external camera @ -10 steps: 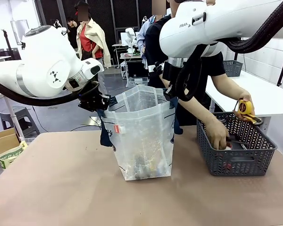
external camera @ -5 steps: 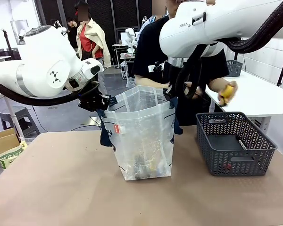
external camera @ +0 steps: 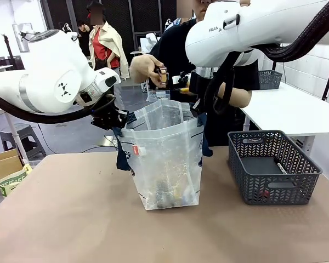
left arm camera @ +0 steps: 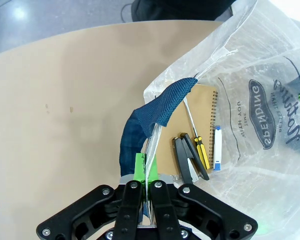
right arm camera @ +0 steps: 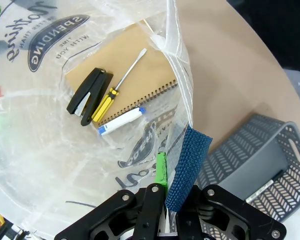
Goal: Transfer purchased items from the store into the shopping bag.
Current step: Move the Reusable shopping bag to the right side of the table.
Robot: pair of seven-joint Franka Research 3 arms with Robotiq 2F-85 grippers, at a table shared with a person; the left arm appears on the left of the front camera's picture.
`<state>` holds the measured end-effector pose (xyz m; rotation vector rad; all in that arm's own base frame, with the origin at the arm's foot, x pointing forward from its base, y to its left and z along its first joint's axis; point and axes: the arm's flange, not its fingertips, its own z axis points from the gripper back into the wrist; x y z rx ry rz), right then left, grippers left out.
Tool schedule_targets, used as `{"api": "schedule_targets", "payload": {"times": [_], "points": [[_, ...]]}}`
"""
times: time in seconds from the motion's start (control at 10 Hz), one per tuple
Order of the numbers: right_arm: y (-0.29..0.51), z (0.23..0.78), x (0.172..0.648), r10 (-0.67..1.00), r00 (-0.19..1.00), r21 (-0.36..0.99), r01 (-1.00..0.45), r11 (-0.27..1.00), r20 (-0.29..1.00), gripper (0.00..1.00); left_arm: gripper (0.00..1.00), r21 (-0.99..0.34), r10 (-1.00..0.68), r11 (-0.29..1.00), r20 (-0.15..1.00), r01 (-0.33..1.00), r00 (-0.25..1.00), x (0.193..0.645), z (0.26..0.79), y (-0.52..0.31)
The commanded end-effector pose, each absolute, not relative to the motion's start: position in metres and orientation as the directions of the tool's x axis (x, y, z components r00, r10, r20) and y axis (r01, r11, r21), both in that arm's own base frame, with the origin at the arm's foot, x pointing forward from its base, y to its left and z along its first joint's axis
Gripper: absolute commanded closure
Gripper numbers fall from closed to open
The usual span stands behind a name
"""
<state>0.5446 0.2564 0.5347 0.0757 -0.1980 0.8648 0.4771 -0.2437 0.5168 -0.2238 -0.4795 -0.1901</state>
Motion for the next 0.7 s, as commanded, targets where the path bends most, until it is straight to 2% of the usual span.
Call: {"api": "schedule_targets", "payload": {"times": [0.0,0.6], "points": [[0.2558,0.5362,0.5446,0.747,0.631,-0.017,-0.761,0.648,0.207,1.00,1.00,-0.171,-0.123,0.959,0.476,0.228,0.871,0.4766,0.5172,-0.2435],[0.2558,0.5362,0.5446,0.747,0.631,-0.017,-0.761,0.648,0.207,1.00,1.00,-0.171,-0.123,0.959,0.476,0.228,0.871,0.4766,0.5172,-0.2435]]}}
